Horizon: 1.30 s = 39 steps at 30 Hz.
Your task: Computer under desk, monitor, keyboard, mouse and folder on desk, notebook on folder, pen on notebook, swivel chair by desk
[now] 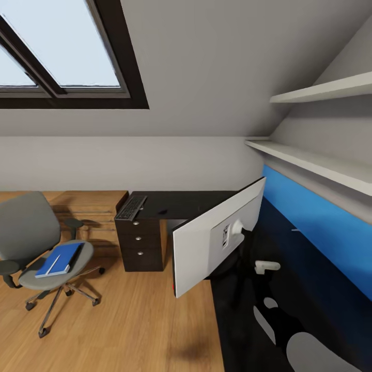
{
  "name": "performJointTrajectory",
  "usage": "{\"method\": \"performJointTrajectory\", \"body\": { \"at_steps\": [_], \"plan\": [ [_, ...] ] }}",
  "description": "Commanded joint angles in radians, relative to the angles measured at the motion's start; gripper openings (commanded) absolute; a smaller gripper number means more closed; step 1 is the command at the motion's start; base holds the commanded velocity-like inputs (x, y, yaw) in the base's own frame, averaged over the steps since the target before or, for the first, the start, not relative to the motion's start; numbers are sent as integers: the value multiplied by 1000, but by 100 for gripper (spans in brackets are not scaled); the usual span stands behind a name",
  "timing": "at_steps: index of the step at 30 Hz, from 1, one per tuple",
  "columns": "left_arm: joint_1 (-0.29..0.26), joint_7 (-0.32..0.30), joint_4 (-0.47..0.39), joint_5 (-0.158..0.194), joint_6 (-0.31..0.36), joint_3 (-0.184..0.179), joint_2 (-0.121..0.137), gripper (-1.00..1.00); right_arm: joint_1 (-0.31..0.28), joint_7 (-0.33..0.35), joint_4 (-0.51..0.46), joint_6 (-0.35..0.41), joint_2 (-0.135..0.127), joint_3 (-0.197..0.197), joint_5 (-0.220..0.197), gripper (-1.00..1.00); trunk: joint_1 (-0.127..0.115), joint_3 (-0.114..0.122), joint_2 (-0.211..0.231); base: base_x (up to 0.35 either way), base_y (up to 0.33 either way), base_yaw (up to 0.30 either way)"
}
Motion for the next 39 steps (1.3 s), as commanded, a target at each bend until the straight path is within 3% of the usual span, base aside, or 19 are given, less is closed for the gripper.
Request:
{"method": "performJointTrajectory", "body": {
  "at_steps": [1,39],
  "plan": [
    [-1,-7,1,7,-2,1,0,100,-1,-5,3,-10,-1,9,-10,100,1,-2,-2,5,-6,0],
    [-1,-7,1,5,-2,1,-1,100,-1,-4,84,-23,0,8,-11,100,1,-2,-2,42,-31,0]
  ]
}}
